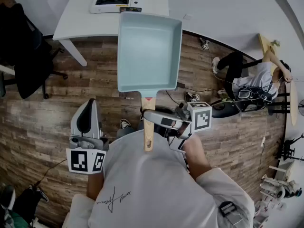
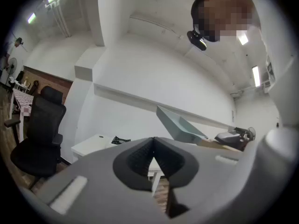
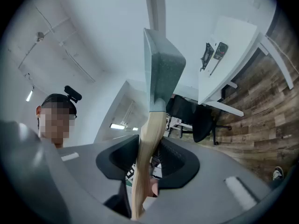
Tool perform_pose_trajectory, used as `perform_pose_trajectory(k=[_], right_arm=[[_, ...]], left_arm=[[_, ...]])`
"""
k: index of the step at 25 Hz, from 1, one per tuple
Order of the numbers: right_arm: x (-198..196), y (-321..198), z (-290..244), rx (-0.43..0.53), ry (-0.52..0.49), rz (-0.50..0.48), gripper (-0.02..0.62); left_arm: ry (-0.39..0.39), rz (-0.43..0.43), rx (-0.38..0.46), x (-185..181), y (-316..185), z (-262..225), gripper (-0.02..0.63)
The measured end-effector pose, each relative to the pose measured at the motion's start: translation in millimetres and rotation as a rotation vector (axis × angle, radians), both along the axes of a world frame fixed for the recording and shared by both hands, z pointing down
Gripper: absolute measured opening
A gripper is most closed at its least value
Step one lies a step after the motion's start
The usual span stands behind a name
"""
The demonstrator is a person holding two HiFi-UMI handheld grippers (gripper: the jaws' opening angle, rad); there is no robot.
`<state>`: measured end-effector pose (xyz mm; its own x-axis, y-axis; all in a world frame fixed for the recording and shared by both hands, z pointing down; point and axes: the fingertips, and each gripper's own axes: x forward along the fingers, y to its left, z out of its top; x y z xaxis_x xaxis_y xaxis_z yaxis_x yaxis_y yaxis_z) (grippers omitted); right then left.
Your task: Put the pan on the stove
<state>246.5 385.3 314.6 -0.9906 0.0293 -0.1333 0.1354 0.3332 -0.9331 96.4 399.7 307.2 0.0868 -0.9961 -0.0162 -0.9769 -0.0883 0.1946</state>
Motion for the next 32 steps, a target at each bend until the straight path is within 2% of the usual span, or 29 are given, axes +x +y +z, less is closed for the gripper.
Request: perform_pose_trajectory(k=[5,12,20,25,32], right_arm=[[-1,-3,-3,0.021,0.001,0.002,0.124],[-2,-3,-1,-0.019,-0.028,0.016,0.124],[0,-19,2,-0.023,-0.013,0.03,0.124],[-6,-49,3,-0.02,-0.023,0.021,0.126],[-28,-108,8,0.0,-0.017,0.004,0.126]], left_arm=[[-0.005,0.005,0.004,-1,-4,2,0.055],[-0.008,-0.002,0.007,-6,2,3,0.055],[0.002,-0.019,-0.017,-12,-2,11,0.055],[0.041,-0.031,0.004,-19,-27,2,0.055],[0.017,-0.056,0.022,-46,-90,-10,0.055]])
